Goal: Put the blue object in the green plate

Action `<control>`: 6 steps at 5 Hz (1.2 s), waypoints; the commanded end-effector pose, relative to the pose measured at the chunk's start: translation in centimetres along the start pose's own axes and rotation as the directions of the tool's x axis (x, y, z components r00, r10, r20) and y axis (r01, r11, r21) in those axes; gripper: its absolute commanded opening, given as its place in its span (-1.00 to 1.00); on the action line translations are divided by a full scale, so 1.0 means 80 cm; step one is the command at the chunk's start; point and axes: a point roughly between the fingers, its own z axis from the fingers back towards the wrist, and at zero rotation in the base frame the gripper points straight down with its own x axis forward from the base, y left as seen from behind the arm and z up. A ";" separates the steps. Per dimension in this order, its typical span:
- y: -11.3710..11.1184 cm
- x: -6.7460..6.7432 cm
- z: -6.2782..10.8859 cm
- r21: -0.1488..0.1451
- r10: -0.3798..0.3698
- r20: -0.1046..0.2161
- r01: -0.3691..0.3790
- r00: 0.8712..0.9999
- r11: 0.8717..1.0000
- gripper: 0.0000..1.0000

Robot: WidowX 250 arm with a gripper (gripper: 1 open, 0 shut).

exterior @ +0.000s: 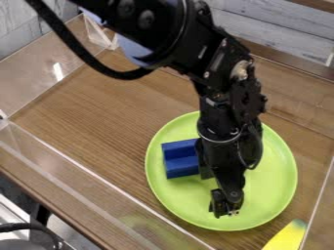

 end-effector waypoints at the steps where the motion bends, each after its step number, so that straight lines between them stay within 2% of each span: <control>1: 0.005 0.003 0.003 0.017 -0.002 0.013 0.002 1.000 1.000 -1.00; 2: 0.007 0.003 0.004 0.021 0.001 0.008 -0.001 1.000 1.000 -1.00; 4: 0.009 0.003 0.023 0.033 -0.006 -0.026 0.007 1.000 0.999 -1.00; 5: 0.009 0.003 0.036 0.039 -0.012 -0.048 0.014 0.999 0.999 -1.00; 6: 0.009 0.004 0.059 0.053 -0.013 -0.071 0.017 0.997 0.998 -1.00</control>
